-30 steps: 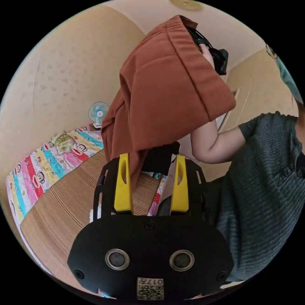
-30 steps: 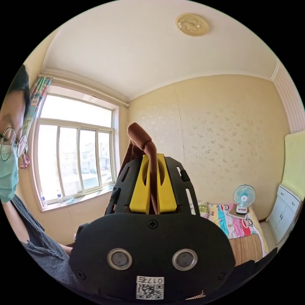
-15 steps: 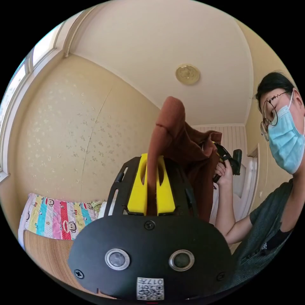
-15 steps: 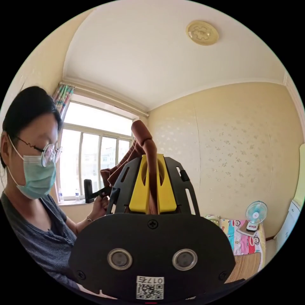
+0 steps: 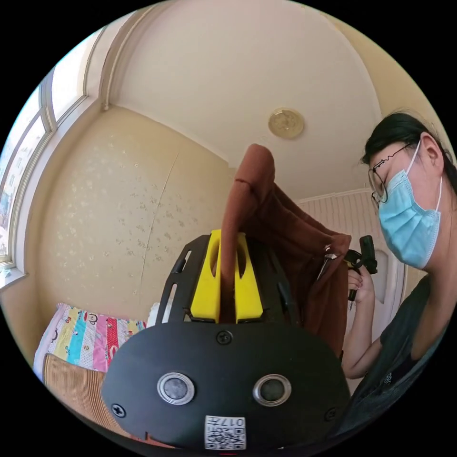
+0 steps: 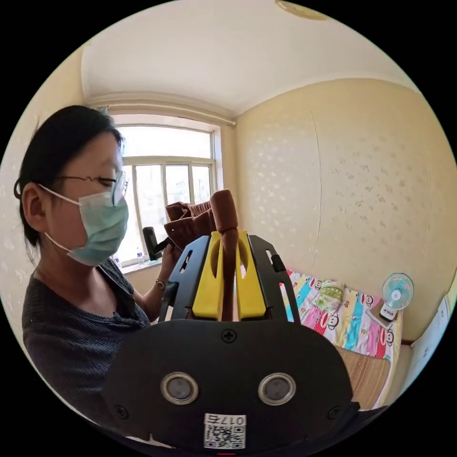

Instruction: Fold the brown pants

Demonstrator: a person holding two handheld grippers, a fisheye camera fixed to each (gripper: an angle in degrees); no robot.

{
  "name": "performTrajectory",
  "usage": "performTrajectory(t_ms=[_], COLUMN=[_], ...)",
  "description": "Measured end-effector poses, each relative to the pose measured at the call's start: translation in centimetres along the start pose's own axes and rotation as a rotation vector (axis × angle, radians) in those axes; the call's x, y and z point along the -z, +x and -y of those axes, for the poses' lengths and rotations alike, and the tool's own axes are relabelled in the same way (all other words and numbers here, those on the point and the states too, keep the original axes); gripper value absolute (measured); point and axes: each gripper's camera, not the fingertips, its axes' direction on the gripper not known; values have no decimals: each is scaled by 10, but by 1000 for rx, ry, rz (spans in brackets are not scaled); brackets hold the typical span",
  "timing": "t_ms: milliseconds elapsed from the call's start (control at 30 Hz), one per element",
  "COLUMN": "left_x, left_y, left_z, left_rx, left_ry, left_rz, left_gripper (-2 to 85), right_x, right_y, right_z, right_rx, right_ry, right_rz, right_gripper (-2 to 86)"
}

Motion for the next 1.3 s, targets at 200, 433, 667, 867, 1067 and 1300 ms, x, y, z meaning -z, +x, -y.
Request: performTrajectory(t_ms=[200,433,667,867,1067,1300], left_x=[-148,-334,-200,-50,32,44], left_y=[-179,-517,-572,-591,-619,-628], left_z=[16,-49,-289,-412,-443,-412], left_rx=[209,682,623,745,812,794], left_ry=[-298,-916,-1388,-1664,-1747,-1720], left_rz=[172,401,503,654,736,666], left_gripper=[37,67,52,97,118,25], right_x=[-210,-466,-543,-527,-517,-507], right_y=[200,416,416,351,307,283], right_z=[164,232,43,-59,-37,12], right_rx=[-190,-604,-779,-999,-1070,-971], right_ry=[-268,-782,-1216,-1404,-1426,-1584], right_rz=[-110,-147,60,232,170,12], right_gripper=[33,22,22,53,113,41])
